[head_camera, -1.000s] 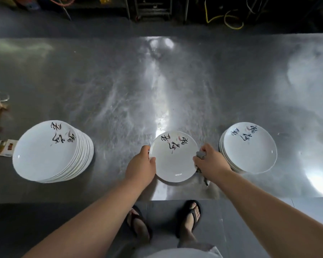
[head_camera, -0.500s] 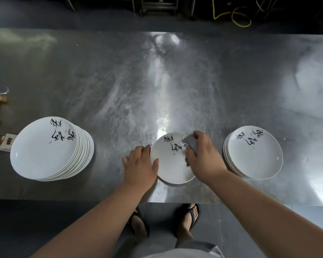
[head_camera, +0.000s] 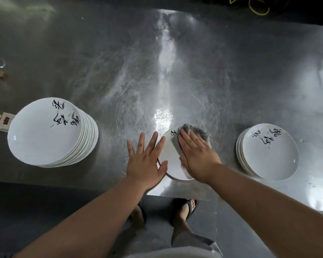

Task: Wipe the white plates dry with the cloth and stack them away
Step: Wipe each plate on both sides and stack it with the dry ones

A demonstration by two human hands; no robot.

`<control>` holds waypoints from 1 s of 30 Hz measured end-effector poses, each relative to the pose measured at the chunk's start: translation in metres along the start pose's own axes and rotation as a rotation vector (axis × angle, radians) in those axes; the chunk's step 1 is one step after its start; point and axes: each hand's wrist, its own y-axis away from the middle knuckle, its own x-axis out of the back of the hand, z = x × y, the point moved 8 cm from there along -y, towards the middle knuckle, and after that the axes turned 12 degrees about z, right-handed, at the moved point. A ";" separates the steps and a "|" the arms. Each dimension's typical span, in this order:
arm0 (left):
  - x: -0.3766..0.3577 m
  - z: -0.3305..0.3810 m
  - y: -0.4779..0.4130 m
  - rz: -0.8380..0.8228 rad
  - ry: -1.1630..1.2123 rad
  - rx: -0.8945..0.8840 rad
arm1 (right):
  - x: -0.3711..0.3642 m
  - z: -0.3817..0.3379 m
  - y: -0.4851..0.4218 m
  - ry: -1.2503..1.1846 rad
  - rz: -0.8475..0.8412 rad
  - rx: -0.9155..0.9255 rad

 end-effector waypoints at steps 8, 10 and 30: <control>-0.002 0.000 0.001 0.005 0.000 -0.010 | -0.010 -0.025 0.031 -0.094 -0.011 0.295; -0.002 0.001 0.000 -0.005 -0.003 -0.009 | -0.004 -0.003 0.017 -0.007 -0.024 0.183; -0.001 0.001 0.000 -0.001 0.003 -0.001 | -0.019 -0.024 0.054 0.028 -0.132 0.329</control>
